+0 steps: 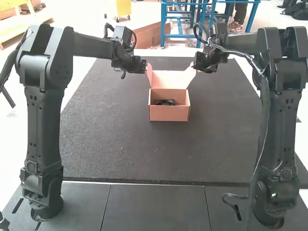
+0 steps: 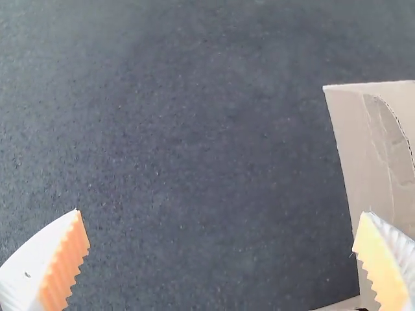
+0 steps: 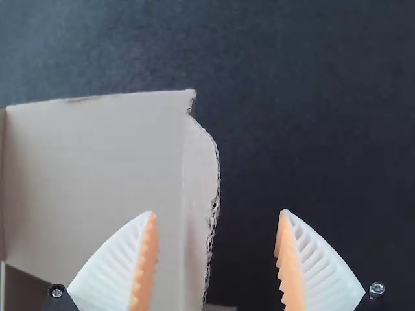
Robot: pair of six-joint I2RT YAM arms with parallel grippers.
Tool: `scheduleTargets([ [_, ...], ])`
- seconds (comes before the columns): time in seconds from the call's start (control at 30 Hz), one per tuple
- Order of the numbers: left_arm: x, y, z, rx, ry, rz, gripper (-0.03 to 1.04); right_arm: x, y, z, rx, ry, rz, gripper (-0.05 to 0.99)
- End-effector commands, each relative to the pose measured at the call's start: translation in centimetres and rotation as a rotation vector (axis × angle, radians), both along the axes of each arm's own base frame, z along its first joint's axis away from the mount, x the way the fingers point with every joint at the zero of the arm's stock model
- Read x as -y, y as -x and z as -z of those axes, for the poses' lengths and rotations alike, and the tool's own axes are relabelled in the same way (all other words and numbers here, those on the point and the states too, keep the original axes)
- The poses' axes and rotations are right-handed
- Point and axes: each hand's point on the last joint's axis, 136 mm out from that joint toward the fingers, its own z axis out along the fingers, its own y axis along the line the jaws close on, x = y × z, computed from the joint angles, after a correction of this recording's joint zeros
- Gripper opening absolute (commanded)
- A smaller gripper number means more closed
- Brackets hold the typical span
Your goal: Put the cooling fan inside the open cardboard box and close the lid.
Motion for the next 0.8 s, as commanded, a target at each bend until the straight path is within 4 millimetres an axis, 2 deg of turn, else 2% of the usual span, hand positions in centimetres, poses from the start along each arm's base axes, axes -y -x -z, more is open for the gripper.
scheduleTargets([
  [0.0, 0.77, -0.73, -2.20, 0.045, 0.027, 0.013, 0.97, 0.00, -0.70, -1.86, 0.039, -0.024, -0.002, 0.38],
  [0.13, 1.02, -0.61, -2.14, 0.042, 0.026, 0.017, 0.97, -0.07, -0.77, -1.82, 0.040, -0.026, -0.004, 0.29],
  [0.47, 1.04, -0.66, -2.19, 0.046, 0.027, 0.017, 0.97, -0.48, -0.68, -1.86, 0.042, -0.032, -0.017, 0.18],
  [0.7, 1.09, -0.81, -2.45, 0.056, 0.032, 0.016, 0.97, -0.78, -0.56, -1.90, 0.043, -0.037, -0.032, 0.04],
  [0.77, 1.09, -0.83, -2.48, 0.058, 0.032, 0.016, 0.97, -0.78, -0.55, -1.99, 0.044, -0.038, -0.031, 0.03],
])
